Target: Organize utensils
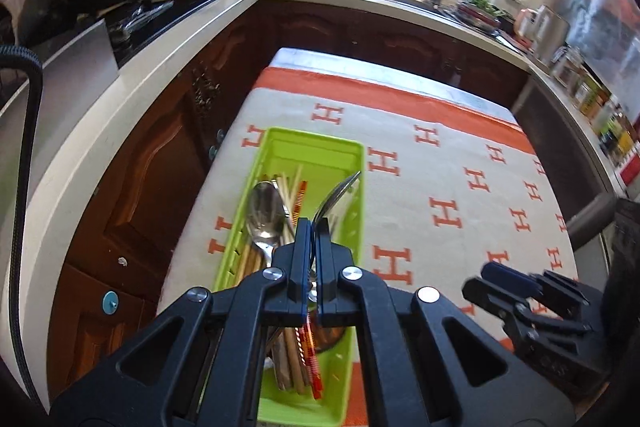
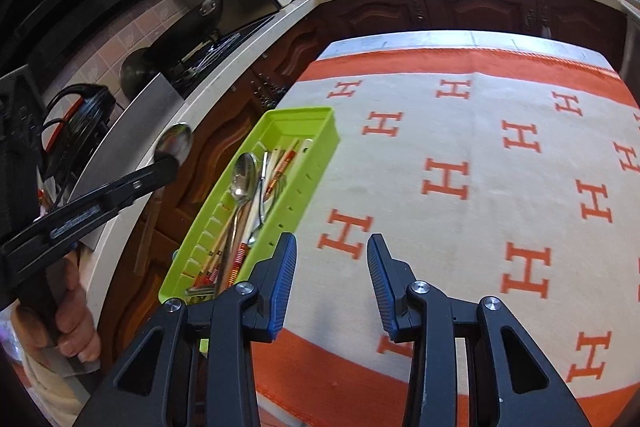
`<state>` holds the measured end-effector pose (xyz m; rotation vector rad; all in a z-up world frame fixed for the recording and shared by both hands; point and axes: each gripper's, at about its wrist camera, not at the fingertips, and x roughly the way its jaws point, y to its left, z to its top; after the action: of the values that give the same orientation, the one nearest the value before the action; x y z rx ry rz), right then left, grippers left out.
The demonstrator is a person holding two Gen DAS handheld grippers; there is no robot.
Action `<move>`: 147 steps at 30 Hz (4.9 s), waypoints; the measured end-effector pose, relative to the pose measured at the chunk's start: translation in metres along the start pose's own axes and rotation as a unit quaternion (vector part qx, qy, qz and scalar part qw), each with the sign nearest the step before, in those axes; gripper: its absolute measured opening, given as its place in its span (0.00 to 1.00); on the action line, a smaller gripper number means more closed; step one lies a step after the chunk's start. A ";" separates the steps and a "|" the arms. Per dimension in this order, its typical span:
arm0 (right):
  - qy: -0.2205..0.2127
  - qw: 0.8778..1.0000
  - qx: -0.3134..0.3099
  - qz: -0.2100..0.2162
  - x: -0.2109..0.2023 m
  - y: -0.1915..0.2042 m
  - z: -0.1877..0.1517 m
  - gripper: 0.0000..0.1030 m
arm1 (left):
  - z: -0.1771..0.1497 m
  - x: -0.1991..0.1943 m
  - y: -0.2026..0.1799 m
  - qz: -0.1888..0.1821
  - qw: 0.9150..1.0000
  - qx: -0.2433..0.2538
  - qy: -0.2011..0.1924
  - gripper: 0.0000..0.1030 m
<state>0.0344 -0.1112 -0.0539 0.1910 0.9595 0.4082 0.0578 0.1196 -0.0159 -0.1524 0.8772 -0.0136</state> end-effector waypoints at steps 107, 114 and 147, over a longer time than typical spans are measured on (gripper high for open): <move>-0.111 0.986 0.036 -0.117 -0.154 -0.045 -0.032 0.67 | -0.043 -0.048 -0.148 -0.003 0.995 0.090 -0.035 0.75; -0.109 0.986 0.039 -0.116 -0.155 -0.046 -0.034 0.67 | -0.044 -0.047 -0.147 -0.002 0.996 0.087 -0.034 0.75; -0.126 0.978 0.101 -0.135 -0.172 -0.064 -0.057 0.70 | -0.051 -0.022 -0.161 -0.109 0.992 0.051 0.020 0.75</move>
<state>-0.0836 -0.2428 0.0222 0.2860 0.7611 0.0342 0.0131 -0.0447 -0.0092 -0.1519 0.8950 -0.2669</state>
